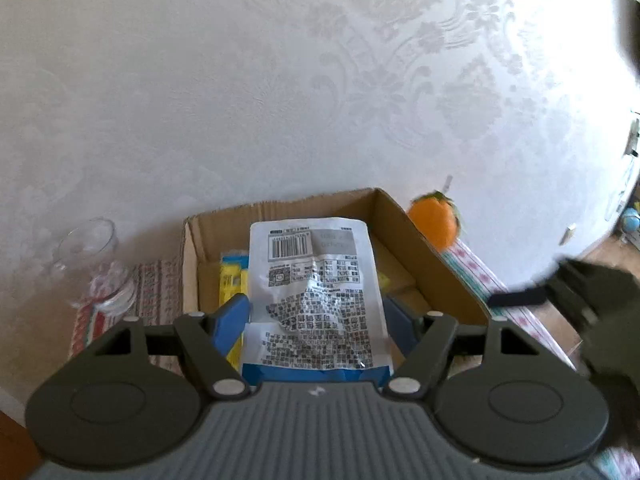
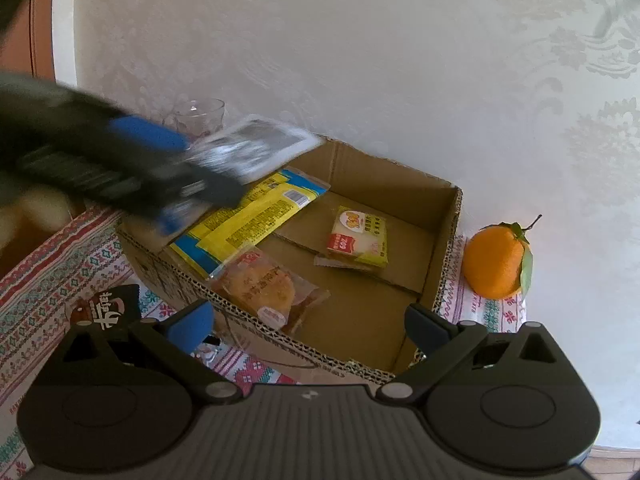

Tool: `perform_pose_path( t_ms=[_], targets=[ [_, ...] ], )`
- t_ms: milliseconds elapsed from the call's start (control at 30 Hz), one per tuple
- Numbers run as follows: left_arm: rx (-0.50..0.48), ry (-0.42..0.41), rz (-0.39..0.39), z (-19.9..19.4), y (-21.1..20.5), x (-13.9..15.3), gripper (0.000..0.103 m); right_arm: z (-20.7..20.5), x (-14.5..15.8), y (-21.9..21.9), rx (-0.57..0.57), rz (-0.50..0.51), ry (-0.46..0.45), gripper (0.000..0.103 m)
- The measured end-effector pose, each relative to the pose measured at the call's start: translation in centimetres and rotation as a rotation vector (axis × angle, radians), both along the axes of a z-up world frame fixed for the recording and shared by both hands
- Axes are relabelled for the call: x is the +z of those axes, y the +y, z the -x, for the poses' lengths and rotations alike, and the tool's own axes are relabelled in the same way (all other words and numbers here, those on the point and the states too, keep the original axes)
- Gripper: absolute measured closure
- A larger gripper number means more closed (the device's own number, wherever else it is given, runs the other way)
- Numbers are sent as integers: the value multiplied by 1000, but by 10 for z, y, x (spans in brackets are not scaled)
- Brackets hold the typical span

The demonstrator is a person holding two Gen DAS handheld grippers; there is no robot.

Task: Organize snacks
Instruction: 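Drop the pastry into the box with the right tool while the left tool carries the white packet there, then release the white-and-blue packet into the box and withdraw the left tool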

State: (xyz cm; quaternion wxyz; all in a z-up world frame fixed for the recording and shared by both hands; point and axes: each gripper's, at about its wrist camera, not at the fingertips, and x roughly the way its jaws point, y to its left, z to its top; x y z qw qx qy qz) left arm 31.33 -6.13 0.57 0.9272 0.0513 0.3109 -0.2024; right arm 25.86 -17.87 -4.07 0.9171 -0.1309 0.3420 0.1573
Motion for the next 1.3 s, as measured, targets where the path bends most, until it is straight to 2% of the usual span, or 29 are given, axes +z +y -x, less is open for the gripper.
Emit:
perform_pose_path(
  t_ms=[167, 300, 367, 467, 867, 1133, 1300],
  targets=[
    [3, 65, 20, -46, -16, -14, 29, 1, 1, -5, -18, -6, 1, 0],
    [76, 76, 3, -64, -21, -28, 19, 3, 3, -7, -29, -13, 0, 0],
    [86, 88, 13, -64, -18, -31, 17, 7, 5, -9, -30, -19, -2, 0],
    [84, 87, 31, -50, -8, -29, 12, 14, 8, -10, -32, -27, -11, 0],
    [98, -52, -45, 34, 15, -1, 6, 59, 16, -7, -65, -74, -8, 0],
    [129, -56, -84, 99, 34, -20, 6, 106, 5, -2, -95, -96, 8, 0],
    [177, -30, -62, 131, 47, -37, 6, 127, -9, 4, -110, -111, 51, 0]
  ],
)
